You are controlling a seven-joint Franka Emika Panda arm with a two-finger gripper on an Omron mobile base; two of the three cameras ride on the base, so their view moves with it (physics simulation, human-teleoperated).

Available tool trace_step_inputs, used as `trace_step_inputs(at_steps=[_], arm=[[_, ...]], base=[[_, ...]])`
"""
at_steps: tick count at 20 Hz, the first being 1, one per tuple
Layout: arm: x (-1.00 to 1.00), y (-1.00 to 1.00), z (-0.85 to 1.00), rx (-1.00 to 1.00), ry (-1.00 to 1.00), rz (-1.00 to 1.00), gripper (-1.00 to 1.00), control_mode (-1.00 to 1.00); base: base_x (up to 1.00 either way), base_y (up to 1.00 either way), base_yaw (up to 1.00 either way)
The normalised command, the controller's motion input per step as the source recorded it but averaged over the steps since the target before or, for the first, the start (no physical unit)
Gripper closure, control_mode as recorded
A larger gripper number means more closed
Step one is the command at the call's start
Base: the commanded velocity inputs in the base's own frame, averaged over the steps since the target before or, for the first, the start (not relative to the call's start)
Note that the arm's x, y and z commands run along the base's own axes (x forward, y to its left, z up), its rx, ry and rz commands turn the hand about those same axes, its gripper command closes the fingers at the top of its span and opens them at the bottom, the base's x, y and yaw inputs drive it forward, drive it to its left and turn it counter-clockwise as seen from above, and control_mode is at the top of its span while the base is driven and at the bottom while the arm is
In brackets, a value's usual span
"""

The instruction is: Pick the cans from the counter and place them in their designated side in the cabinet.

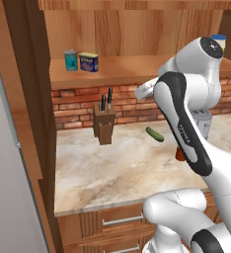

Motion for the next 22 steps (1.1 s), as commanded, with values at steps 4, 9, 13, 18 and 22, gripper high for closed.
trace_step_inputs(at_steps=[4, 9, 13, 18, 22], arm=[[-0.23, -0.29, -0.38, 0.00, 0.16, -0.05, -1.00, -1.00], [-0.18, -0.16, -0.27, 0.00, 0.06, -0.05, -1.00, -1.00], [-0.12, -0.15, -0.11, 0.00, -0.04, -0.07, -1.00, -1.00], [-0.11, -0.39, -0.14, 0.00, 0.00, -0.17, -1.00, -1.00], [-0.05, -0.48, -0.16, 0.00, 0.08, -0.18, -1.00, -1.00]], base=[[0.00, 0.00, 0.00], [0.00, 0.00, 0.00], [0.00, 0.00, 0.00], [0.00, 0.00, 0.00], [0.00, 0.00, 0.00]])
